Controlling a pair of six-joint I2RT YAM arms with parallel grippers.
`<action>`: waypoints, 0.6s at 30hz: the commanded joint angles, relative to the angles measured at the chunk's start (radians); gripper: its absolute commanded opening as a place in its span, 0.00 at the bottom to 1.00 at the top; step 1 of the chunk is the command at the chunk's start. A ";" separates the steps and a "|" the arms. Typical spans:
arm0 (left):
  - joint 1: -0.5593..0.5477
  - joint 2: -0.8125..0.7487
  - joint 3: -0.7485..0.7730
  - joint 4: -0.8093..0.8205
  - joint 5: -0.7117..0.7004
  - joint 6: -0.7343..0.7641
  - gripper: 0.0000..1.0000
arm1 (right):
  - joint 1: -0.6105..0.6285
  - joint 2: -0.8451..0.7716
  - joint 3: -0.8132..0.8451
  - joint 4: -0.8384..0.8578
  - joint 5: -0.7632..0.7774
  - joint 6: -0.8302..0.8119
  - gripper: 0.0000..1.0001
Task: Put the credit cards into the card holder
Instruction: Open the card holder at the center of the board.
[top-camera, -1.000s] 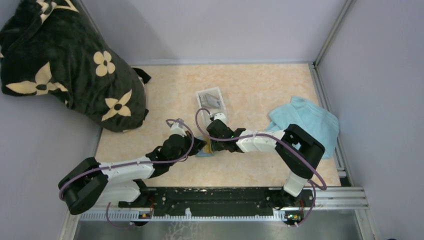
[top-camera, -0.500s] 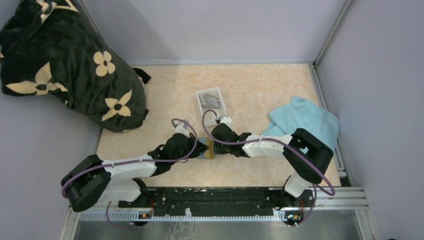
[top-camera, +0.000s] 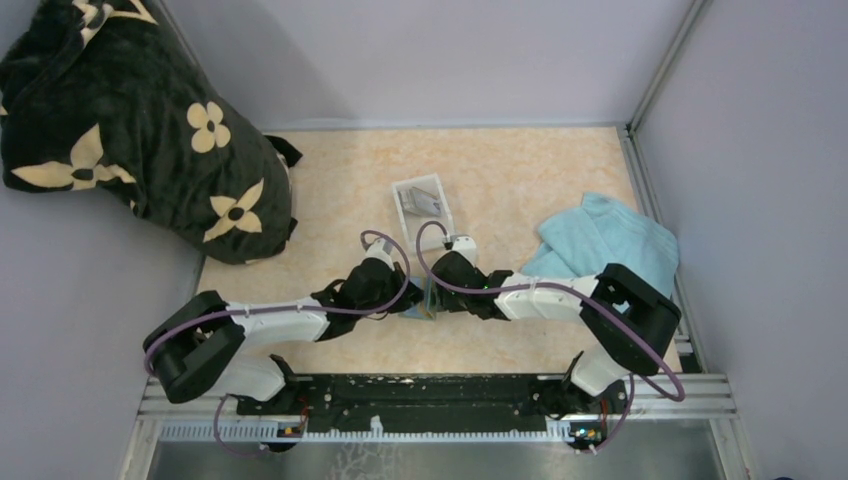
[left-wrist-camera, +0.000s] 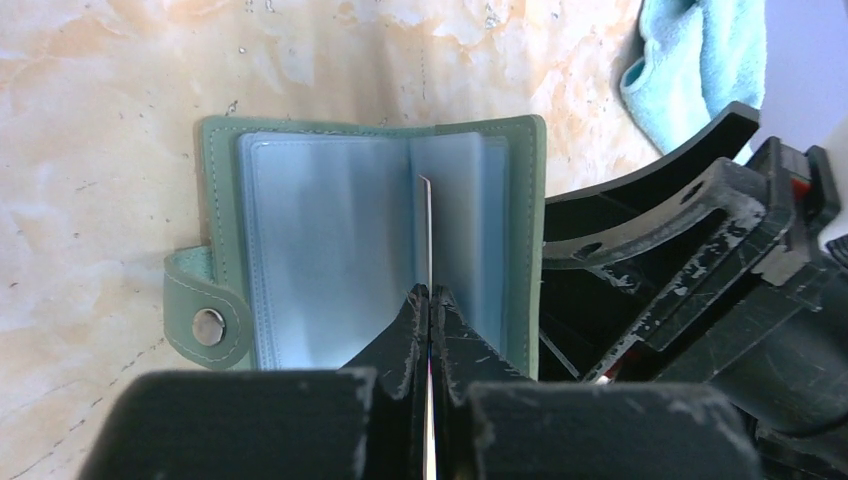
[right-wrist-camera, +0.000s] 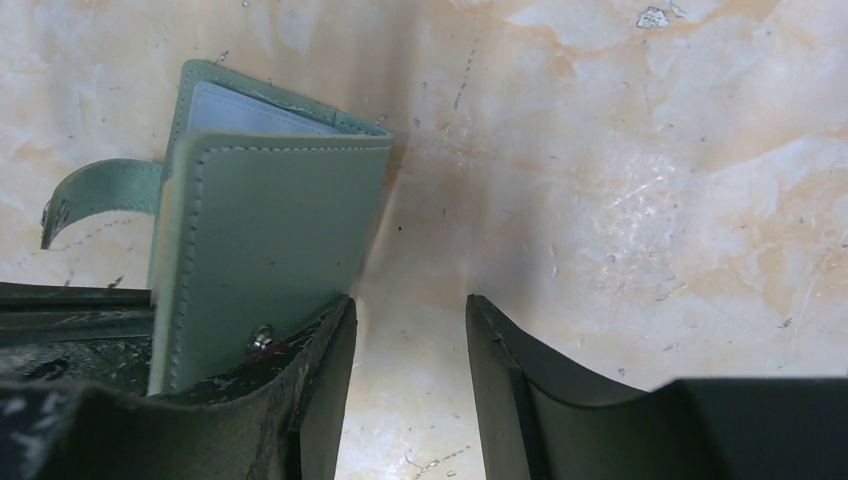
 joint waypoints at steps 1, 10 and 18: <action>-0.019 0.037 0.046 -0.009 0.027 0.016 0.00 | -0.009 -0.016 -0.044 -0.063 0.027 0.037 0.47; -0.056 0.117 0.125 -0.140 -0.026 -0.004 0.00 | -0.022 -0.048 -0.076 -0.063 0.062 0.061 0.48; -0.107 0.178 0.247 -0.278 -0.101 0.020 0.00 | -0.022 -0.120 -0.073 -0.118 0.147 0.068 0.48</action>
